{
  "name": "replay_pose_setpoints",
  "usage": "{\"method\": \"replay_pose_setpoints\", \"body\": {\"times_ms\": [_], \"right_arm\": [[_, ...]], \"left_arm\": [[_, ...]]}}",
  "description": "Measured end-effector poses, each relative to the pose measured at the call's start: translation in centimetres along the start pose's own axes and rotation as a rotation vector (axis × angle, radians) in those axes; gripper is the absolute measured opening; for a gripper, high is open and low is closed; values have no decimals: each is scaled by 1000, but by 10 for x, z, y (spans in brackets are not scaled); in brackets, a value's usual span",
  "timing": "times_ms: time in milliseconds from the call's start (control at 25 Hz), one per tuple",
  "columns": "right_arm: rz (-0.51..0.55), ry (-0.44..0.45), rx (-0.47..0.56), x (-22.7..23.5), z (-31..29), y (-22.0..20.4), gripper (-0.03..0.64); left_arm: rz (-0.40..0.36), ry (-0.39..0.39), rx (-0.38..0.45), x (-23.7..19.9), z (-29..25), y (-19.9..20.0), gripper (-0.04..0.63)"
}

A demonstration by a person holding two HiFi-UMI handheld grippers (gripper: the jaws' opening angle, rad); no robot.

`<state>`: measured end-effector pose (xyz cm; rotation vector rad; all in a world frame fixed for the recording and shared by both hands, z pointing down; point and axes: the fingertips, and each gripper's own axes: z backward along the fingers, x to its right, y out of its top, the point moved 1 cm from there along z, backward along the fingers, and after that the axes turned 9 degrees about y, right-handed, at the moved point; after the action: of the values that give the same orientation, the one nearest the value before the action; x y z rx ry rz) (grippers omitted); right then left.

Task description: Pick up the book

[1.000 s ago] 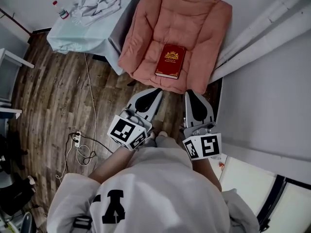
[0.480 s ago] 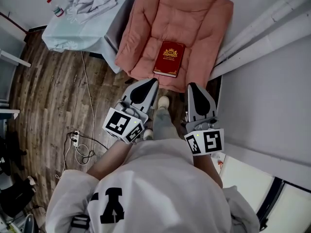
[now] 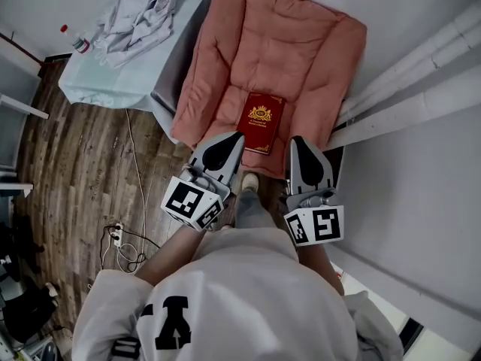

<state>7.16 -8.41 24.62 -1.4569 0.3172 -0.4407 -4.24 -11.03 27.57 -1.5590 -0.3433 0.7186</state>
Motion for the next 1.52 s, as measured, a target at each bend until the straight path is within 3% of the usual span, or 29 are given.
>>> {"method": "replay_pose_setpoints", "body": {"times_ms": [480, 800, 1080, 1120, 1160, 1200, 1240, 1400, 1520], "right_arm": [[0, 34, -13, 111, -87, 8, 35], [-42, 17, -72, 134, -117, -24, 35], [-91, -48, -150, 139, -126, -67, 37], [-113, -67, -160, 142, -127, -74, 37], [-133, -81, -168, 143, -127, -82, 42], [-148, -89, -177, 143, -128, -89, 83], [-159, -93, -186, 142, -129, -97, 143], [-198, -126, -243, 141, -122, -129, 152], [-214, -171, -274, 153, -121, -152, 155]], "left_arm": [[1, 36, 30, -30, -134, 22, 2], [35, 81, -62, -63, -157, -6, 2], [29, 44, -90, -83, -162, -30, 6], [29, 37, -99, -86, -163, -35, 22], [32, 33, -109, -90, -165, -41, 86], [37, 31, -121, -94, -166, -48, 163], [44, 30, -135, -98, -167, -56, 195], [86, 42, -201, -112, -164, -85, 196], [101, 25, -204, -118, -170, -104, 196]]}}
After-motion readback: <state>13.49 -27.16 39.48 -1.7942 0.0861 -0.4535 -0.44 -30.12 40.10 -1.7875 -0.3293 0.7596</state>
